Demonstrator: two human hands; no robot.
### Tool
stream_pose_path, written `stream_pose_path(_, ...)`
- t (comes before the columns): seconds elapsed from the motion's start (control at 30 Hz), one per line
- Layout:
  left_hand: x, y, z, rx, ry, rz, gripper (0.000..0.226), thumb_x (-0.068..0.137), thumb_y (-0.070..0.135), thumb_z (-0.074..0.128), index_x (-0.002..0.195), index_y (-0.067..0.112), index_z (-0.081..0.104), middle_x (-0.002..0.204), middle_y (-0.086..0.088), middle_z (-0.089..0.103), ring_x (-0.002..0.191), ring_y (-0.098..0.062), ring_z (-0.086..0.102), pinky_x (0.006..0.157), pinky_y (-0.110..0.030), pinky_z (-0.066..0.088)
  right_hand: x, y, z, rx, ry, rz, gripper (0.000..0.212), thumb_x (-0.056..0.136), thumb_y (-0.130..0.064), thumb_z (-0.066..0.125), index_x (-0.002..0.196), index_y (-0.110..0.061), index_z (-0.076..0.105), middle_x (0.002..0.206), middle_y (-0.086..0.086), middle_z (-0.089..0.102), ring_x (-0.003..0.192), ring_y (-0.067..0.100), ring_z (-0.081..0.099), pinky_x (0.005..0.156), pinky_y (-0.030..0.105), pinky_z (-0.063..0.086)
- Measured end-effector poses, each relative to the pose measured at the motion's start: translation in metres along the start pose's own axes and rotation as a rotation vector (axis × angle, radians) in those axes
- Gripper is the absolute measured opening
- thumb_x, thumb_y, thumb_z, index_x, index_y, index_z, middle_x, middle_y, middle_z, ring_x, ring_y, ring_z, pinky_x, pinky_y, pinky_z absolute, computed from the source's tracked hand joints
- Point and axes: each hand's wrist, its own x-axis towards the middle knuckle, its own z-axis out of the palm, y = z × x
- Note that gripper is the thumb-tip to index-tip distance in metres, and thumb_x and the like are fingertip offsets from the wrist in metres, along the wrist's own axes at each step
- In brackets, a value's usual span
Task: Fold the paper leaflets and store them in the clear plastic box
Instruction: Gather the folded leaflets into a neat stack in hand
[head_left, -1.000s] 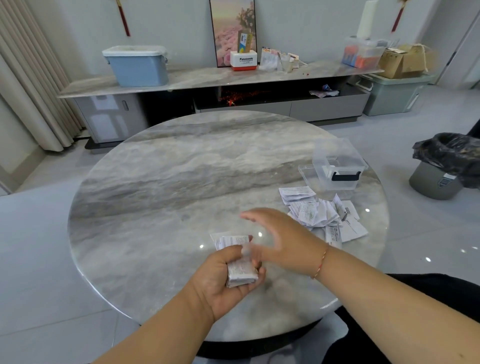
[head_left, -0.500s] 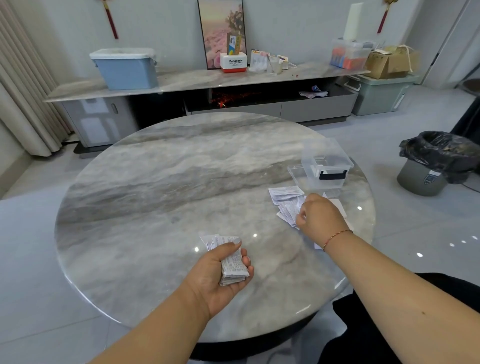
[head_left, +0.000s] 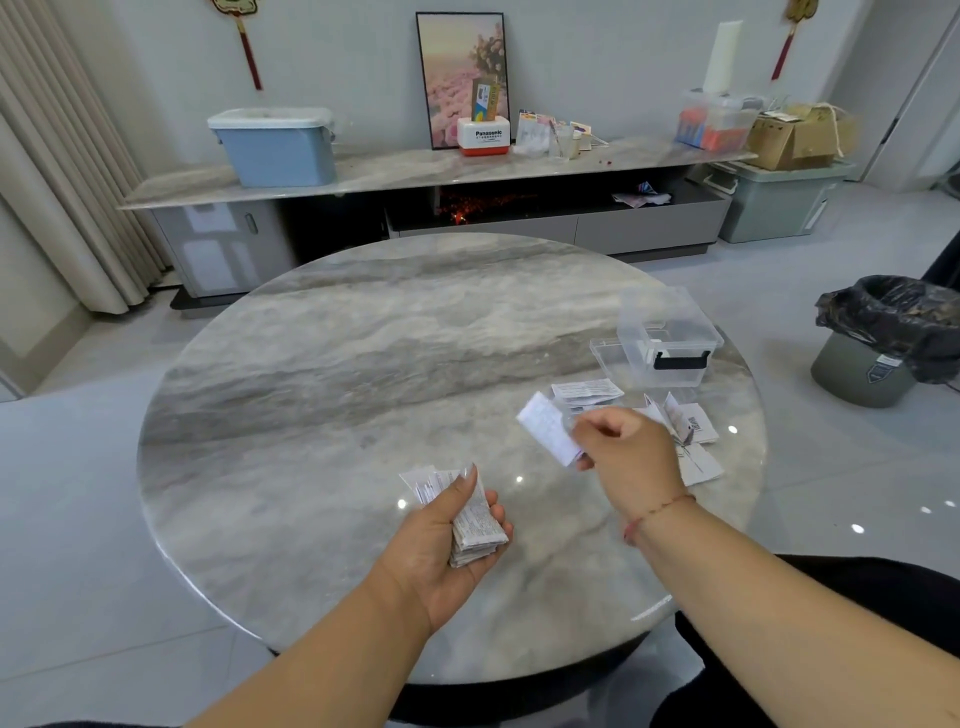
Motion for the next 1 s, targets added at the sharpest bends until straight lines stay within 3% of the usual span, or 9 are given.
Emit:
stream_pose_path(0.13,-0.001,-0.001,0.002,0.019,-0.135,0.08,0.038,0.07,0.029,0.071,0.097,0.003,0.062,0.085,-0.015,0.066,0.064,-0.022,0.063,0.058,-0.031,0.055,-0.05,-0.011,0.03,0.434,-0.186,0.288,0.013,0.083,-0.001,0.064,0.07,-0.004,0.064,0.065,0.01,0.065,0.048,0.018,0.058,0.05,0.025,0.051)
stream_pose_path(0.23,-0.003,0.001,-0.001,0.056,-0.231,0.115,0.053,0.056,0.03,0.089,0.091,0.001,0.062,0.078,-0.018,0.063,0.056,-0.025,0.061,0.055,-0.033,0.053,-0.062,-0.011,0.04,0.433,-0.226,0.374,0.011,0.083,-0.002,0.064,0.073,-0.001,0.062,0.055,0.011,0.061,0.042,0.016,0.054,0.039,0.022,0.044)
stream_pose_path(0.33,-0.006,0.001,-0.002,0.098,-0.178,0.137,0.027,0.071,0.017,0.075,0.086,0.003,0.058,0.071,-0.013,0.06,0.056,-0.023,0.058,0.059,-0.034,0.052,-0.065,-0.008,0.042,0.317,-0.284,0.393,0.011,0.083,-0.005,0.065,0.072,-0.003,0.062,0.043,0.0,0.052,0.036,0.01,0.045,0.034,0.017,0.033)
stream_pose_path(0.43,-0.004,0.005,-0.003,0.06,-0.093,0.108,0.024,0.067,0.002,0.06,0.091,0.004,0.06,0.078,-0.012,0.063,0.066,-0.022,0.062,0.064,-0.034,0.053,-0.063,-0.007,0.04,0.003,-0.3,0.14,0.016,0.067,-0.02,0.075,0.075,-0.015,0.062,0.061,-0.012,0.055,0.055,0.002,0.05,0.056,0.019,0.041)
stream_pose_path(0.57,-0.008,0.005,-0.002,0.209,-0.121,-0.031,0.028,0.063,0.0,0.058,0.091,-0.001,0.061,0.077,-0.016,0.062,0.068,-0.027,0.063,0.059,-0.034,0.054,-0.052,-0.012,0.025,-0.636,-0.581,-0.529,0.102,0.047,-0.05,0.081,0.135,-0.026,0.035,0.131,-0.013,0.04,0.12,0.003,0.037,0.102,0.018,0.03)
stream_pose_path(0.73,-0.011,-0.004,0.003,0.208,-0.169,-0.093,0.03,0.069,-0.007,0.051,0.094,0.002,0.063,0.075,-0.015,0.063,0.063,-0.025,0.063,0.051,-0.031,0.053,-0.039,-0.013,0.012,-0.602,-0.821,-0.491,0.089,0.062,-0.038,0.083,0.137,-0.026,0.037,0.131,-0.01,0.049,0.118,0.002,0.044,0.101,0.018,0.035)
stream_pose_path(0.83,-0.002,-0.003,-0.001,0.14,-0.081,-0.081,0.04,0.075,-0.012,0.046,0.109,0.006,0.059,0.075,-0.014,0.06,0.062,-0.024,0.059,0.058,-0.034,0.054,0.008,0.005,-0.004,-0.494,-0.44,-0.289,0.06,0.075,-0.04,0.074,0.125,-0.018,0.05,0.124,-0.003,0.057,0.112,0.009,0.052,0.099,0.031,0.042)
stream_pose_path(0.9,0.0,-0.004,-0.003,0.145,-0.04,-0.061,0.033,0.082,-0.011,0.044,0.107,0.004,0.059,0.075,-0.015,0.06,0.064,-0.026,0.061,0.059,-0.035,0.056,0.043,0.019,-0.012,-0.764,-0.1,-0.181,0.051,0.079,-0.042,0.067,0.117,-0.012,0.053,0.115,0.006,0.061,0.107,0.022,0.056,0.087,0.031,0.046)
stream_pose_path(1.0,0.0,-0.005,-0.005,0.165,-0.022,-0.06,0.027,0.083,-0.011,0.046,0.104,0.002,0.058,0.074,-0.015,0.061,0.066,-0.026,0.061,0.058,-0.035,0.055,0.067,0.044,-0.011,-1.07,-0.057,-0.042,0.046,0.086,-0.039,0.059,0.117,-0.006,0.049,0.109,0.011,0.062,0.103,0.029,0.056,0.073,0.03,0.042)
